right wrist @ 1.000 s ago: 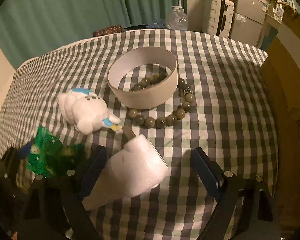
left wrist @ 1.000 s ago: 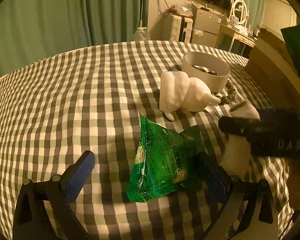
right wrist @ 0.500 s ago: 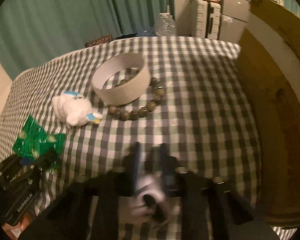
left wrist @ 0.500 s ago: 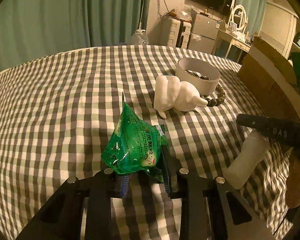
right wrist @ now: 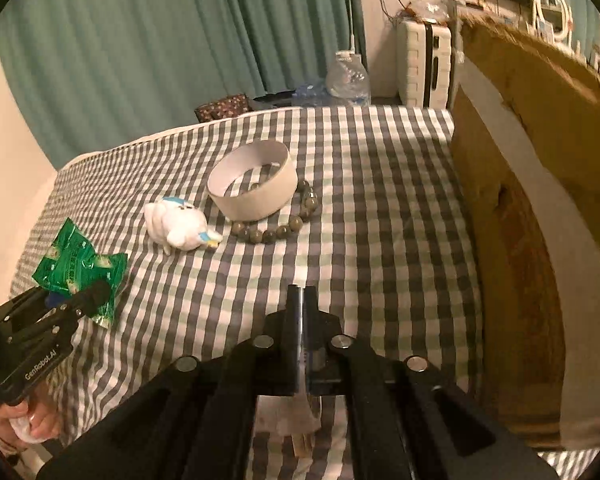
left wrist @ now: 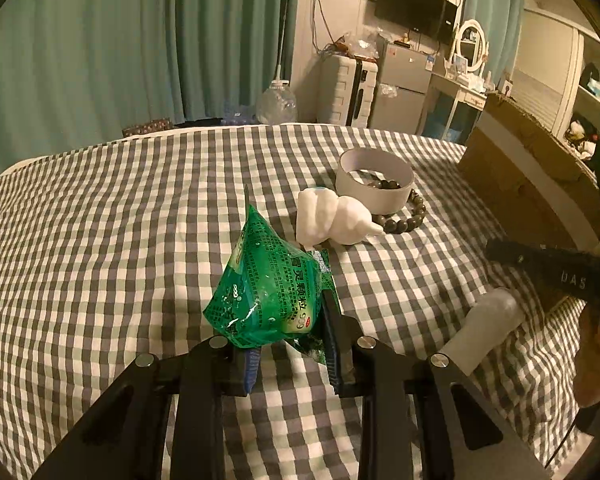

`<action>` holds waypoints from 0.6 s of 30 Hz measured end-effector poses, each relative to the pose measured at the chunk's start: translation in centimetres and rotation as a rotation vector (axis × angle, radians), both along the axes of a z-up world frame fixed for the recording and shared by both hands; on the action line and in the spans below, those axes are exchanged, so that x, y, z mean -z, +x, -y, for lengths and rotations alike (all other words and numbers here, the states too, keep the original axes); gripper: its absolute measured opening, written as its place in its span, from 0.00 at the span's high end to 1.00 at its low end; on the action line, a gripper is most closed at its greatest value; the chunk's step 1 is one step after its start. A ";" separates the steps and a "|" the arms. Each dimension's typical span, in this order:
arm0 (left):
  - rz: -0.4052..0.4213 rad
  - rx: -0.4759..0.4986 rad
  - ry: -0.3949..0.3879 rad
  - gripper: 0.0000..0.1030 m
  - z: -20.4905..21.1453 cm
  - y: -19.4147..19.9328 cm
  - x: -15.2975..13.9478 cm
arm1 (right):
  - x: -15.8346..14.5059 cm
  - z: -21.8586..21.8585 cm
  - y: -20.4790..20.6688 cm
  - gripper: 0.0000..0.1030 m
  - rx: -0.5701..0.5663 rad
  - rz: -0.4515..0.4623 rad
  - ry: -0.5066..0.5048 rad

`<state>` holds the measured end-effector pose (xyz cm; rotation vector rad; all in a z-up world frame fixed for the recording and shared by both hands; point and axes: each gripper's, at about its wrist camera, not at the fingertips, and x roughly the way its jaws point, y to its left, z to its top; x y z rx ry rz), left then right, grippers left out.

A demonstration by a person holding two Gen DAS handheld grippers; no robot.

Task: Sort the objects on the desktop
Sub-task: 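Grasp the green snack bag with the left gripper while the right gripper grasps the white bottle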

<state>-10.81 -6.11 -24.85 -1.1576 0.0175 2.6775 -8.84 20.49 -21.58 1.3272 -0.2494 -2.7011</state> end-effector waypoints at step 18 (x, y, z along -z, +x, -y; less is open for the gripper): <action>0.014 -0.068 0.054 0.74 1.6 2.3 -0.8 | 2.3 4.7 5.6 0.13 -0.080 -0.078 0.086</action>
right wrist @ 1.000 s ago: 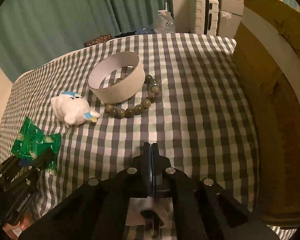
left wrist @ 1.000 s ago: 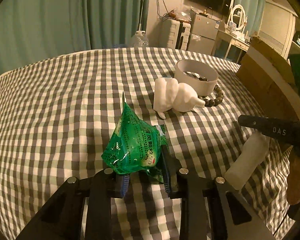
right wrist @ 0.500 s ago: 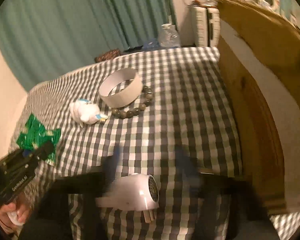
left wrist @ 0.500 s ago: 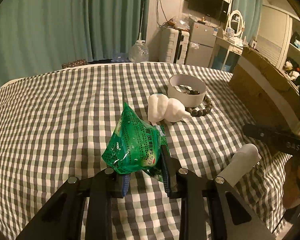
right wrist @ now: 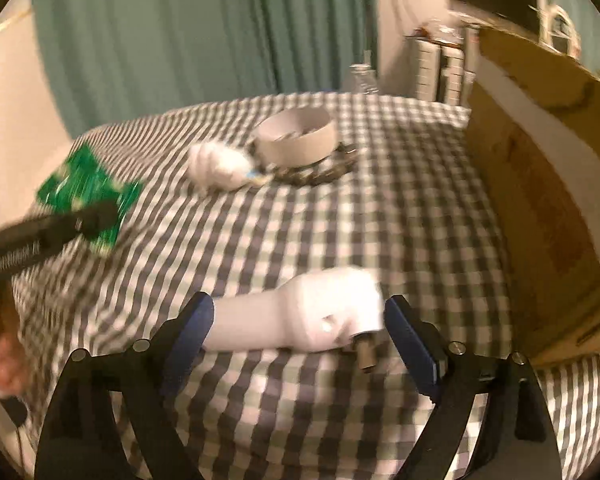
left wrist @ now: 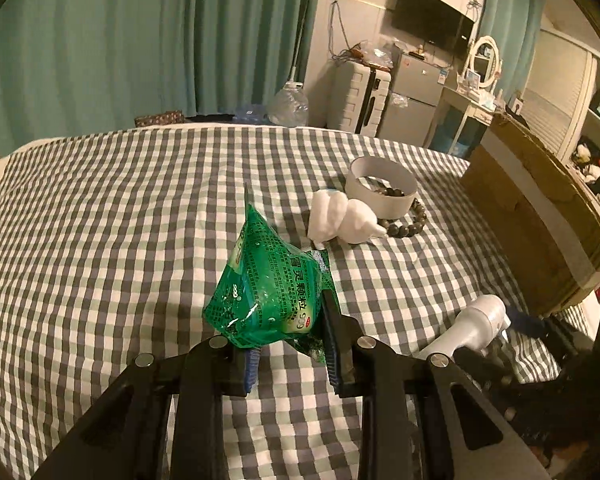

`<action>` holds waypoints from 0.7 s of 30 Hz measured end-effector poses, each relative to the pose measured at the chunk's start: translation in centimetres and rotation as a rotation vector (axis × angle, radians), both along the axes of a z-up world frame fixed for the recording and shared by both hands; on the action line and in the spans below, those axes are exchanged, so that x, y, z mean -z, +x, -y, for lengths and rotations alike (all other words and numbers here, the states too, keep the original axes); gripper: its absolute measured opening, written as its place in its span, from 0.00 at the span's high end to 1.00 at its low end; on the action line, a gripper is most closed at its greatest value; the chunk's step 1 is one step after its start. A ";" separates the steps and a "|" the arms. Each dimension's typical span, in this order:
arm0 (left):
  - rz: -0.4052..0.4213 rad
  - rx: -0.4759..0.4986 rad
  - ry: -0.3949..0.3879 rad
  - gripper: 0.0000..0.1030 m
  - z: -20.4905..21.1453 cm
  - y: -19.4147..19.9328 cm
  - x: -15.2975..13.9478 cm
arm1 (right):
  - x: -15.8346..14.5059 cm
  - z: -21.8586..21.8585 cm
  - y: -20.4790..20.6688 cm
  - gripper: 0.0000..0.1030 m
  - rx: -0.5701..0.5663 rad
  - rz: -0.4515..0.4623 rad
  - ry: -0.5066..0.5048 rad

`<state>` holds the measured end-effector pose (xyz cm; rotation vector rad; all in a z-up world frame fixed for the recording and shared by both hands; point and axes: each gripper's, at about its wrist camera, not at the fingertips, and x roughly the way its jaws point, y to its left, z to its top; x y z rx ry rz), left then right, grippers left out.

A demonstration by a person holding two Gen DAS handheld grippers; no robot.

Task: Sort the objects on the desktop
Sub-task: 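Grasp the green snack bag with the left gripper while the right gripper grasps the white bottle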

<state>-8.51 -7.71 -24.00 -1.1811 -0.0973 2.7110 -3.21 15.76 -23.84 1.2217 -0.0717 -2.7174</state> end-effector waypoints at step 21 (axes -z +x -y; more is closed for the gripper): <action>0.019 -0.009 -0.016 0.74 0.3 -0.1 0.7 | 2.5 4.1 -2.0 0.01 -0.115 0.055 0.109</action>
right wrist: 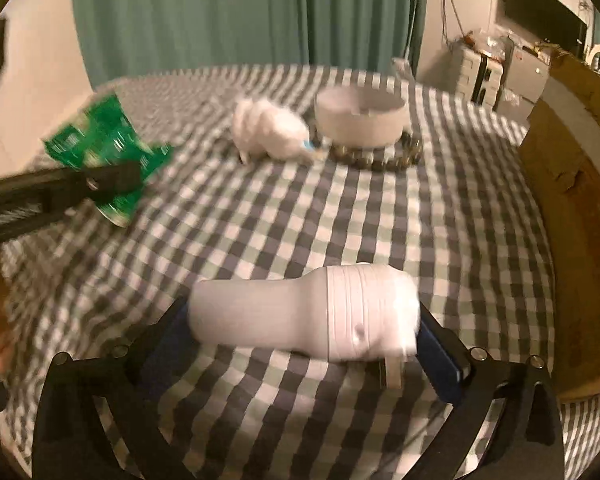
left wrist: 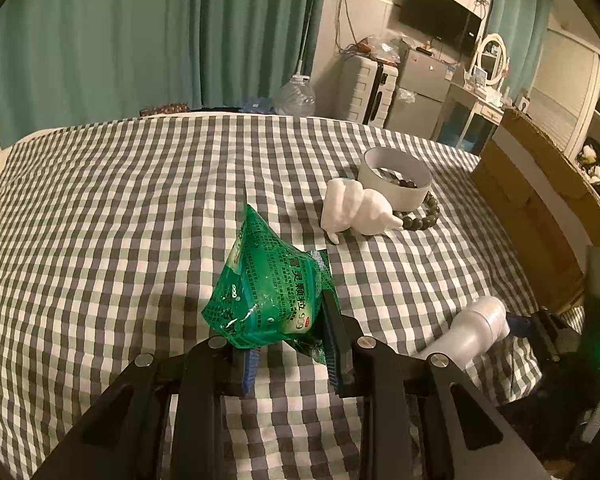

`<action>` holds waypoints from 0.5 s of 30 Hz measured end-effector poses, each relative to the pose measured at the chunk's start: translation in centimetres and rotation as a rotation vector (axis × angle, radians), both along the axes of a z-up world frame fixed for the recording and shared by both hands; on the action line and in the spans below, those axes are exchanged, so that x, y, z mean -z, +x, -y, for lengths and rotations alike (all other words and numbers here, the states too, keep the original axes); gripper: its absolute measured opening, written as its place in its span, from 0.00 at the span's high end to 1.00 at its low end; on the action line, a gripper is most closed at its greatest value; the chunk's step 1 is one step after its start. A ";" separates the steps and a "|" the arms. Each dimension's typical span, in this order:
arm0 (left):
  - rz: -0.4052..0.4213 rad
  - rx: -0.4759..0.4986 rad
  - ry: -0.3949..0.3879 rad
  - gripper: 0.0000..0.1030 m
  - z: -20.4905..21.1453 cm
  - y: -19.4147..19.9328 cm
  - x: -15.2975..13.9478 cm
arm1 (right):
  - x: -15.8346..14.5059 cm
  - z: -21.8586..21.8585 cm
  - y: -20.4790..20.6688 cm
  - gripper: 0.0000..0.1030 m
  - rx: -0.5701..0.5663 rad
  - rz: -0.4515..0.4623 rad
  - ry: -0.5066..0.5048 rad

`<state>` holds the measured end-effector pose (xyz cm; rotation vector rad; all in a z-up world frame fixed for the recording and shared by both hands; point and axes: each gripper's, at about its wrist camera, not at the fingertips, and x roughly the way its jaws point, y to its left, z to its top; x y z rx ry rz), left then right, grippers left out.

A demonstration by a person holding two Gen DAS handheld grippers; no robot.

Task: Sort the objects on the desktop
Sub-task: 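Grasp the green snack bag with the left gripper while the right gripper grasps the white bottle, then lift the green bag and white bottle and carry them over the box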

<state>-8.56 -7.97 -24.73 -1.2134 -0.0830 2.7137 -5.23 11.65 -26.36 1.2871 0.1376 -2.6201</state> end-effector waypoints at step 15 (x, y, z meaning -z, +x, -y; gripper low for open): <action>-0.089 0.028 -0.008 0.74 -1.5 -0.3 -4.1 | -4.9 -1.5 1.6 0.03 0.007 -0.151 -0.048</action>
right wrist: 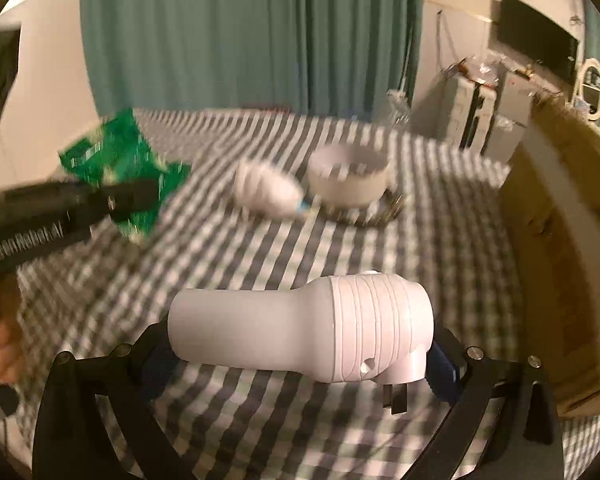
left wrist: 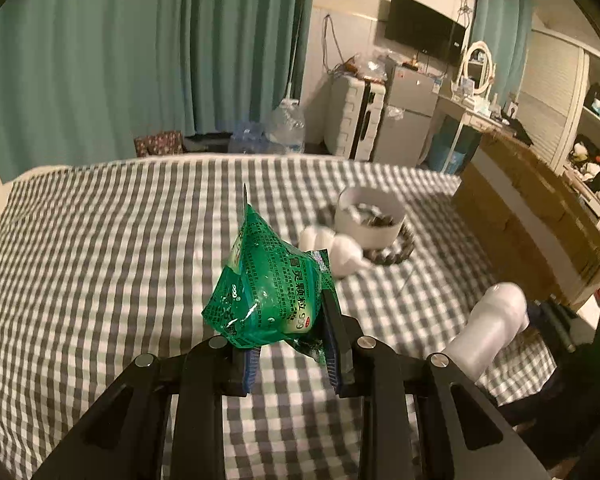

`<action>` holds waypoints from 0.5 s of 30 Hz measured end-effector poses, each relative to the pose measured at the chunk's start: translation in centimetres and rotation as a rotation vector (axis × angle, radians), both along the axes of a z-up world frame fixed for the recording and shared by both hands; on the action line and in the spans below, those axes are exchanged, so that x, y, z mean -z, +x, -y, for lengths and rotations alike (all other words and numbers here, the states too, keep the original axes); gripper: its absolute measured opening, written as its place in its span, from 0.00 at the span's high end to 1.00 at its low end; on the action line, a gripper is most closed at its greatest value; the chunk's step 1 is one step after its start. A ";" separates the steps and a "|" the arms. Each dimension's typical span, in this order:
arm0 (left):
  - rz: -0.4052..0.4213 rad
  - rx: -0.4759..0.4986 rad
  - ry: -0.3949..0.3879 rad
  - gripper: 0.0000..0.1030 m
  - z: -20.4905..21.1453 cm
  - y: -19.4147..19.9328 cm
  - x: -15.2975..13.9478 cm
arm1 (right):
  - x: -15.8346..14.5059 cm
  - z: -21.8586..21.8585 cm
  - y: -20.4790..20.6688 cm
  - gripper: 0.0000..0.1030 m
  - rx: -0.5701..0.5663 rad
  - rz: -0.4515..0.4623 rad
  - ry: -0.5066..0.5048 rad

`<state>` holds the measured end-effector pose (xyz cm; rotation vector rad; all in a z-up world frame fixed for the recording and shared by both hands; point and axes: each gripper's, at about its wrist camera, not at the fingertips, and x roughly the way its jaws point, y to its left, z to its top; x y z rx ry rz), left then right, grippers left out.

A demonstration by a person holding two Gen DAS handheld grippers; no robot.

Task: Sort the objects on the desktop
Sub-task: 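Lift the green bag and white bottle and carry them over the box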

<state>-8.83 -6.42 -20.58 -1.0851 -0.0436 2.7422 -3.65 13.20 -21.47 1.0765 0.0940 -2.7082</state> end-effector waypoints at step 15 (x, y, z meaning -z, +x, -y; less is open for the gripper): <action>-0.145 0.025 0.019 0.74 -2.4 1.3 -10.0 | -13.4 -4.3 1.6 0.03 0.113 -0.208 -0.087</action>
